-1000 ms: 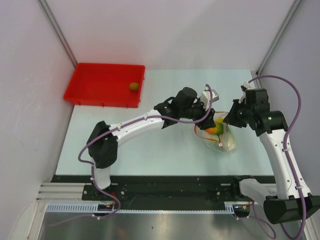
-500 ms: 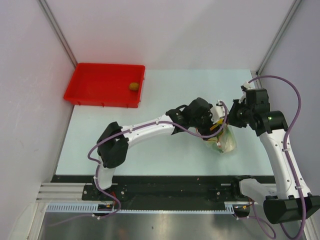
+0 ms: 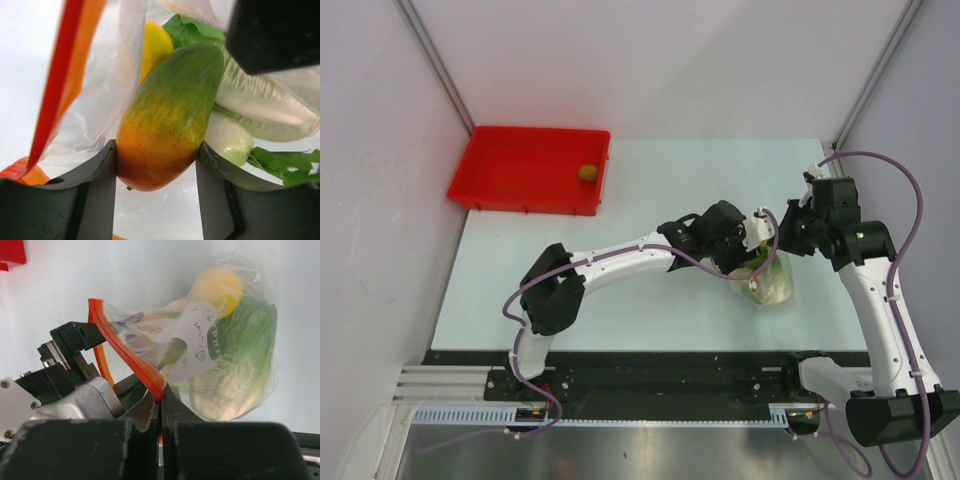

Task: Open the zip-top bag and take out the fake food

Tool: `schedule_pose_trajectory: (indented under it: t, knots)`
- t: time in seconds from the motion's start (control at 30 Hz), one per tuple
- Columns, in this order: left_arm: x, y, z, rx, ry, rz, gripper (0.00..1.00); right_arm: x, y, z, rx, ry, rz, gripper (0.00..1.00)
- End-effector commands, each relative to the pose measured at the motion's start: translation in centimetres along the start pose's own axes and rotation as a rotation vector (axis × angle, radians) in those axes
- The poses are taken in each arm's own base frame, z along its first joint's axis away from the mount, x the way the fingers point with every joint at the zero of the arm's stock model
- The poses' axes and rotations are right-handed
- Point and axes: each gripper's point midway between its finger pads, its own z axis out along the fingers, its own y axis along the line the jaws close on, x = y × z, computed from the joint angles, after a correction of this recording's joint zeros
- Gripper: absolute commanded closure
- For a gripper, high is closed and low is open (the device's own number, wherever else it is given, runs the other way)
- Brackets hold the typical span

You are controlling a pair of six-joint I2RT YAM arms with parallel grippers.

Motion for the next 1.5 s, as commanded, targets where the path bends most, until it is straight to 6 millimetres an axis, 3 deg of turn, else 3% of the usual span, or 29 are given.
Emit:
schedule_pose_trajectory:
  t: [0.0,0.03,0.13,0.17,0.37,0.63,0.67,0.73,0.77,0.83,0.9,0.93,1.03,1.13,1.23,1.3,1.4,1.47]
  knots:
    - [-3.6,-2.0,-2.4,0.077,-0.073,0.036,0.79,-2.8,1.7,-1.2,-0.062,-0.107,-0.016,1.0]
    - [-4.1,-2.1,-2.9,0.083,-0.084,0.031,0.87,-2.8,1.6,-1.3,-0.056,-0.111,-0.019,1.0]
    - [-5.5,-2.8,-5.2,0.12,-0.119,0.017,0.97,-3.0,0.9,-1.2,-0.023,-0.12,-0.029,1.0]
    - [-6.8,-3.0,-6.7,0.135,-0.159,0.018,0.99,-2.9,0.7,-1.1,-0.01,-0.115,-0.031,1.0]
    - [-8.1,-3.0,-10.4,0.135,-0.225,-0.027,1.0,-3.0,-0.7,-0.7,0.065,-0.118,-0.049,1.0]
    - [-8.1,1.7,-15.3,0.04,-0.309,-0.181,1.0,-3.2,-2.0,-0.8,0.132,-0.128,-0.039,1.0]
    - [-7.6,3.4,-15.8,0.016,-0.314,-0.233,1.0,-3.2,-2.0,-0.8,0.132,-0.128,-0.036,1.0]
    - [-6.7,4.6,-16.3,0.008,-0.33,-0.283,1.0,-3.1,-1.9,-0.9,0.128,-0.129,-0.034,1.0]
    - [-6.2,6.4,-17.4,-0.034,-0.344,-0.319,1.0,-3.1,-1.9,-0.9,0.126,-0.13,-0.031,1.0]
    - [-4.6,8.4,-17.6,-0.082,-0.336,-0.37,1.0,-3.1,-1.8,-1.0,0.119,-0.13,-0.032,1.0]
    - [-2.2,13.0,-18.7,-0.217,-0.318,-0.499,1.0,-3.1,-1.6,-1.1,0.11,-0.131,-0.033,1.0]
    - [0.1,16.2,-19.5,-0.322,-0.286,-0.572,1.0,-3.1,-1.6,-1.1,0.11,-0.133,-0.033,1.0]
    - [5.1,22.3,-21.3,-0.547,-0.214,-0.736,1.0,-3.2,-1.6,-1.2,0.108,-0.139,-0.029,1.0]
    - [9.5,26.9,-22.5,-0.707,-0.154,-0.833,1.0,-3.0,-1.2,-1.1,0.084,-0.127,-0.03,1.0]
    - [14.0,30.6,-23.0,-0.833,-0.085,-0.964,1.0,-3.1,-1.2,-0.9,0.084,-0.121,-0.023,1.0]
    - [16.3,32.4,-22.6,-0.88,-0.044,-1.067,1.0,-3.1,-1.1,-0.8,0.08,-0.118,-0.017,1.0]
    - [18.9,34.9,-23.7,-1.002,-0.023,-1.196,1.0,-3.1,-1.2,-0.5,0.083,-0.115,-0.01,1.0]
    - [21.5,36.3,-22.7,-1.042,-0.007,-1.281,1.0,-3.2,-1.2,-0.4,0.085,-0.114,-0.007,1.0]
